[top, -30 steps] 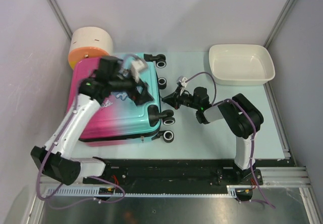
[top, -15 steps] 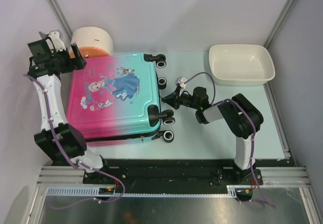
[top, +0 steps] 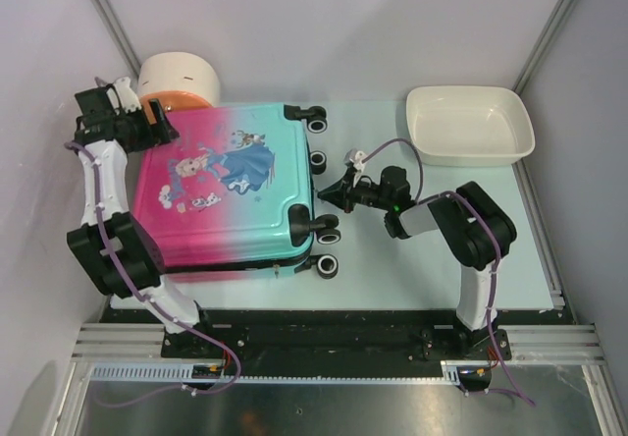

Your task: Open, take out, and arrange the luggage

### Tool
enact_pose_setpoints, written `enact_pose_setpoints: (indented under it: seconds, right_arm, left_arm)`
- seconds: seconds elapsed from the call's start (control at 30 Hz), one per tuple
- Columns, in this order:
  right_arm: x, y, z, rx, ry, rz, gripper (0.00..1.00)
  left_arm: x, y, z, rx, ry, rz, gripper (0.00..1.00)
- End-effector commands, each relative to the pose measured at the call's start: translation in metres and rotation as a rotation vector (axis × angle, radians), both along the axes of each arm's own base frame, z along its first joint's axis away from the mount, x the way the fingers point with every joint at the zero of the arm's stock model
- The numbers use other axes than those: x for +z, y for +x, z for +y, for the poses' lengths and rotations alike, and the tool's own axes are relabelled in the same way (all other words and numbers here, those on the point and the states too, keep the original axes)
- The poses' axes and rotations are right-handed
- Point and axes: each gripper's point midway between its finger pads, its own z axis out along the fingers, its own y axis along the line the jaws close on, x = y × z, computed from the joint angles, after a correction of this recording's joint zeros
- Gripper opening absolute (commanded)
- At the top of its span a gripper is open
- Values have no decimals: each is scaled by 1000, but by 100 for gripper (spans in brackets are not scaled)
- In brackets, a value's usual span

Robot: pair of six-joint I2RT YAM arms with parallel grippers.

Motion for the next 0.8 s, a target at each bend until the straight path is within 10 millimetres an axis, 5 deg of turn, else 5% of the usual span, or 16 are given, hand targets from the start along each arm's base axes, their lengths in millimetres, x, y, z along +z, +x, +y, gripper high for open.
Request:
enact_pose_setpoints:
  seconds: [0.0,0.2,0.37,0.53,0.67,0.77]
  right_arm:
    - [42,1,-24,7,52,-104,0]
    - [29,-30,-60,21,49,-12,0]
    - [25,-51,-69,-6,55,43,0]
    - [17,-49,-76,-102,34,72,0]
    - [18,-45,-76,-148,34,67,0]
    - [20,-51,-68,-118,40,51,0]
  left_arm:
    - [-55,-13,-148,-474,-140,146,82]
    - [-66,-11,-235,-720,-122,157,70]
    - [-60,-3,-278,-834,-115,127,72]
    - [-23,-2,-278,-822,-89,46,87]
    - [22,-26,-268,-817,-17,-63,90]
    - [26,-42,-262,-812,16,-78,91]
